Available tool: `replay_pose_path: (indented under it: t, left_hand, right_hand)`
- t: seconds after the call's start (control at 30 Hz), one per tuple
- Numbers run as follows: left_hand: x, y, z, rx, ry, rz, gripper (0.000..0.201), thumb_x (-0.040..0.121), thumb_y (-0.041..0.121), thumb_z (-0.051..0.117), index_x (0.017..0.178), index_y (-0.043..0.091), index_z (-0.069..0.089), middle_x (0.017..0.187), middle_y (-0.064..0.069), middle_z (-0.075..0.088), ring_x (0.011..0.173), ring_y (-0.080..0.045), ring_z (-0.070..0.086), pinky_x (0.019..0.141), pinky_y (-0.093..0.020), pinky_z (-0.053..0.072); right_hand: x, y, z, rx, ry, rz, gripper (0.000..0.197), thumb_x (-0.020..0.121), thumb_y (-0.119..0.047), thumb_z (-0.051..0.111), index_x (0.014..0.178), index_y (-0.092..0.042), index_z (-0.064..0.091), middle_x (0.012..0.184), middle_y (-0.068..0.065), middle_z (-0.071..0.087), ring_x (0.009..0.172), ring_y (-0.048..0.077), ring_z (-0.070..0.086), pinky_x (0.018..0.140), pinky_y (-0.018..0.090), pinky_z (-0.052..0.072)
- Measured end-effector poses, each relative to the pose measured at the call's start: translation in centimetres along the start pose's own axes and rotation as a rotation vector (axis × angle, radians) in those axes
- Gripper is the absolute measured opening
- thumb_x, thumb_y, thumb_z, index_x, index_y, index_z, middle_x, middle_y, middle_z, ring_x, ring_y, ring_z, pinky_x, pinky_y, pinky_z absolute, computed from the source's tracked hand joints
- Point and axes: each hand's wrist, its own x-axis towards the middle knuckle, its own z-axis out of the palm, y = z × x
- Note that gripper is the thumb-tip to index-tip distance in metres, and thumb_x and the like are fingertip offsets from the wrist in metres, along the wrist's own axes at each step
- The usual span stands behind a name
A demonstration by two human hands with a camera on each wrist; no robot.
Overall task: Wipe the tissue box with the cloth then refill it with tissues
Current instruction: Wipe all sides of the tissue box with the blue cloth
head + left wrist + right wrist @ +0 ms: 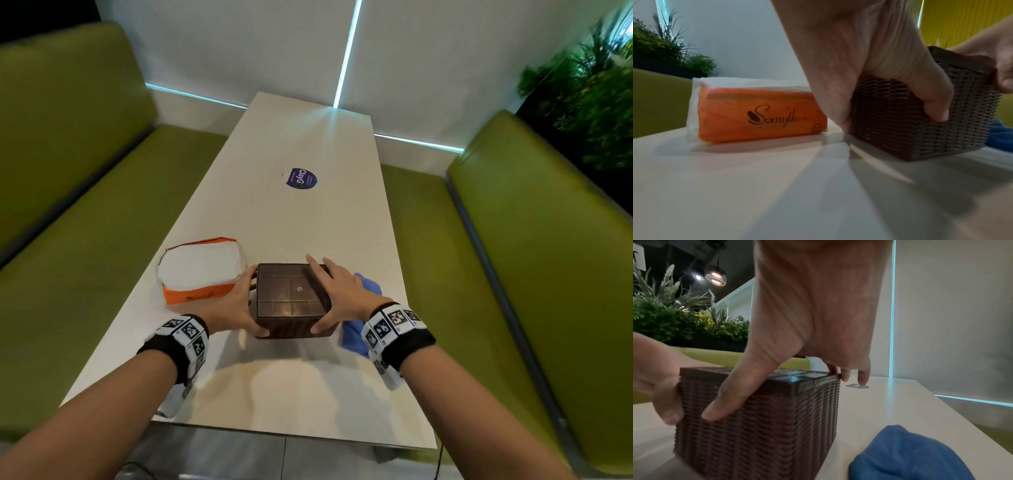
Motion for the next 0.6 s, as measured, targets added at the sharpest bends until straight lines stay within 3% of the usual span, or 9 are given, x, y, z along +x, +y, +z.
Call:
replay_pose_path:
  t: [0.23,0.43,0.6]
  left_hand:
    - [0.3,0.1,-0.8,0.12,-0.001,-0.032,0.143,0.038,0.025,0.099,0.147,0.037,0.008,0.147,0.004,0.036,0.14,-0.017,0.035,0.115,-0.046,0.036]
    - [0.3,0.9,-0.9,0.176,-0.018,-0.018,0.143,0.039,0.025,0.097,0.149,0.029,0.008,0.148,0.001,0.033,0.14,-0.018,0.034,0.116,-0.045,0.033]
    - [0.4,1.1,-0.8,0.228,-0.015,-0.028,0.147,0.037,0.029,0.096,0.151,0.026,0.003,0.15,-0.002,0.031,0.14,-0.019,0.034,0.117,-0.042,0.032]
  right_hand:
    - [0.4,0.0,0.4,-0.075,0.052,-0.013,0.141,0.051,-0.059,0.084,0.145,-0.046,-0.02,0.149,0.017,0.021,0.136,0.037,0.026,0.111,0.051,0.025]
    - [0.1,0.1,0.7,-0.094,0.109,-0.023,0.142,0.048,-0.066,0.082,0.144,-0.047,-0.021,0.144,0.015,0.026,0.129,0.034,0.03,0.109,0.047,0.027]
    - [0.4,0.4,0.2,-0.125,0.061,-0.028,0.138,0.048,-0.068,0.079,0.146,-0.045,-0.016,0.136,0.012,0.031,0.121,0.031,0.032,0.105,0.046,0.033]
